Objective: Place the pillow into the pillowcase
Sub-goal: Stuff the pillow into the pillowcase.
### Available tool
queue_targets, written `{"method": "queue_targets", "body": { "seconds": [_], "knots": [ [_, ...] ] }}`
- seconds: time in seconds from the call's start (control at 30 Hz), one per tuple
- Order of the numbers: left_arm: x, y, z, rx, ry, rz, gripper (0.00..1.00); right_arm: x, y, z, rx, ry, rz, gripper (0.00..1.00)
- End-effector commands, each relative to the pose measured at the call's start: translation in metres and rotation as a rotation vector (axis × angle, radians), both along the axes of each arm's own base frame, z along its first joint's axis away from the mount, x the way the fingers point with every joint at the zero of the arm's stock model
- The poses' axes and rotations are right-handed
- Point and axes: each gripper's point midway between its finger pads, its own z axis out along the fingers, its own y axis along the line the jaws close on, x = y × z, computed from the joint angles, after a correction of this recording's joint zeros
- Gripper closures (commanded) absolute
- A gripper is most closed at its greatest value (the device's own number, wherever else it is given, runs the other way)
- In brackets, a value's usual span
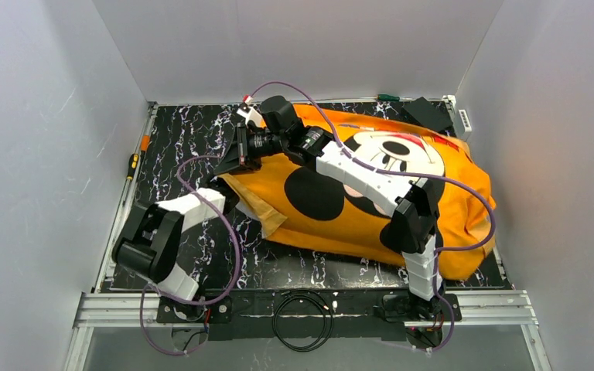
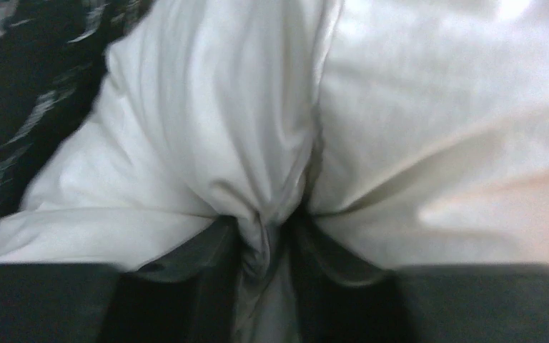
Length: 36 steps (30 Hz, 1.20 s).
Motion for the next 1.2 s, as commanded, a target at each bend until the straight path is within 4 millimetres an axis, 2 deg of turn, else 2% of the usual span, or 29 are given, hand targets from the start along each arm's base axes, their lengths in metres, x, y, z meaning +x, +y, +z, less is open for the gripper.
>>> {"method": "queue_targets", "body": {
  "seconds": [0.0,0.07,0.13,0.17,0.3,0.37,0.43,0.5,0.57,0.67,0.73,0.8,0.83,0.87,0.93,1.03,1.07,1.17],
  "knots": [
    [-0.043,0.015,0.047,0.067,-0.109,-0.085,0.61,-0.017,0.003,0.024,0.103,-0.07,-0.008,0.99],
    [-0.054,0.056,0.035,0.192,-0.038,-0.051,0.45,-0.008,-0.007,0.011,0.066,-0.061,-0.041,0.99],
    [-0.072,0.102,0.03,0.345,0.062,-0.004,0.21,0.002,-0.014,0.0,0.042,-0.06,-0.073,0.99],
    [-0.08,0.119,0.028,0.404,0.089,-0.005,0.16,0.006,-0.015,-0.007,0.029,-0.056,-0.086,0.99],
    [-0.115,0.166,0.038,0.577,0.196,-0.071,0.11,0.018,-0.012,-0.033,-0.008,-0.049,-0.099,0.99],
    [-0.144,0.185,0.037,0.641,0.307,-0.093,0.1,0.023,-0.008,-0.042,-0.015,-0.037,-0.105,0.99],
    [-0.16,0.195,0.039,0.656,0.344,-0.089,0.09,0.029,-0.004,-0.041,0.011,-0.028,-0.109,0.99],
    [-0.175,0.197,0.037,0.605,0.366,-0.078,0.09,0.034,-0.002,-0.032,0.031,-0.028,-0.114,0.99],
    [-0.19,0.191,0.026,0.537,0.384,-0.081,0.09,0.038,-0.002,-0.019,0.053,-0.03,-0.11,0.99],
    [-0.196,0.171,-0.001,0.388,0.383,-0.091,0.09,0.04,-0.005,0.004,0.097,-0.029,-0.105,0.99],
    [-0.185,0.146,-0.004,0.187,0.331,-0.113,0.13,0.038,-0.007,0.019,0.127,-0.022,-0.096,0.99],
    [-0.168,0.131,-0.004,0.076,0.252,-0.119,0.19,0.037,-0.01,0.035,0.159,-0.019,-0.097,0.99],
    [-0.164,0.127,-0.006,0.055,0.237,-0.113,0.25,0.037,-0.011,0.045,0.181,-0.018,-0.095,0.99],
    [-0.155,0.123,-0.002,0.037,0.202,-0.104,0.37,0.035,-0.011,0.054,0.203,-0.011,-0.089,0.99],
    [-0.136,0.1,0.02,-0.023,0.082,-0.148,0.65,0.03,-0.01,0.075,0.259,0.007,-0.07,0.99],
    [-0.113,0.057,0.072,-0.027,-0.128,-0.247,0.87,0.018,-0.005,0.101,0.351,0.053,-0.035,0.99],
    [-0.109,0.041,0.085,-0.019,-0.182,-0.286,1.0,0.014,-0.004,0.11,0.386,0.073,-0.021,0.99],
    [-0.102,-0.007,0.109,-0.053,-0.291,-0.385,1.0,0.01,0.001,0.134,0.484,0.102,0.005,0.99]
  ]
}}
